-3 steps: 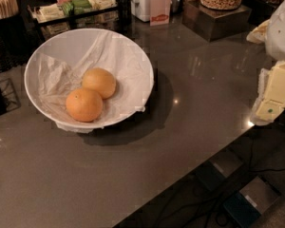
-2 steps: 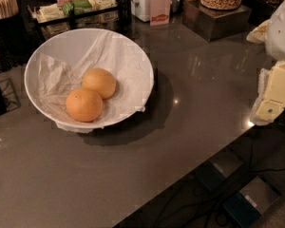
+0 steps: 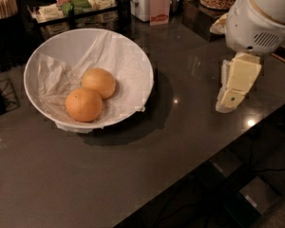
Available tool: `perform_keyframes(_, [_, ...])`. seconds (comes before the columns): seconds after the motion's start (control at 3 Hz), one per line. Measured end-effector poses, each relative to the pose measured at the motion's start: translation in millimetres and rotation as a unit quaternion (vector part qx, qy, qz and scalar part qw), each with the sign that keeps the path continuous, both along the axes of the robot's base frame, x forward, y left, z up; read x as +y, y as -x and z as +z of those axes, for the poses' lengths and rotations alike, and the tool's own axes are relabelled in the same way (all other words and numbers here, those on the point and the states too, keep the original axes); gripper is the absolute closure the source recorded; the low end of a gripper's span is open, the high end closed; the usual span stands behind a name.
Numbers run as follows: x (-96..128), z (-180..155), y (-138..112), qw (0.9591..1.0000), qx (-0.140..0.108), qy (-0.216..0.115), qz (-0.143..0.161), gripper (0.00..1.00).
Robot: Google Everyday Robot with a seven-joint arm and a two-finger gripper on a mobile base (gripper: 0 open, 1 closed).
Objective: Pick orange from white bowl
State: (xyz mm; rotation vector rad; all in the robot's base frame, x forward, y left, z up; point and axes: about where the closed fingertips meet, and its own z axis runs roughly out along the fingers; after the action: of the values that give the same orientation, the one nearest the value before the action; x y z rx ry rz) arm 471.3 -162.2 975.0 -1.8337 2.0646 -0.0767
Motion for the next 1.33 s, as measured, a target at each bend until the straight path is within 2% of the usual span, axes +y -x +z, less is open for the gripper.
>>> perform_keyframes(0.33, [39, 9, -9, 0.9984, -0.021, -0.005, 0.052, 0.0])
perform_keyframes(0.67, [39, 9, -9, 0.9984, -0.021, -0.006, 0.052, 0.0])
perform_keyframes(1.0, [51, 6, -14, 0.9969, -0.019, -0.012, 0.075, 0.0])
perform_keyframes(1.33, [81, 2, -22, 0.9895, -0.018, -0.008, 0.143, 0.0])
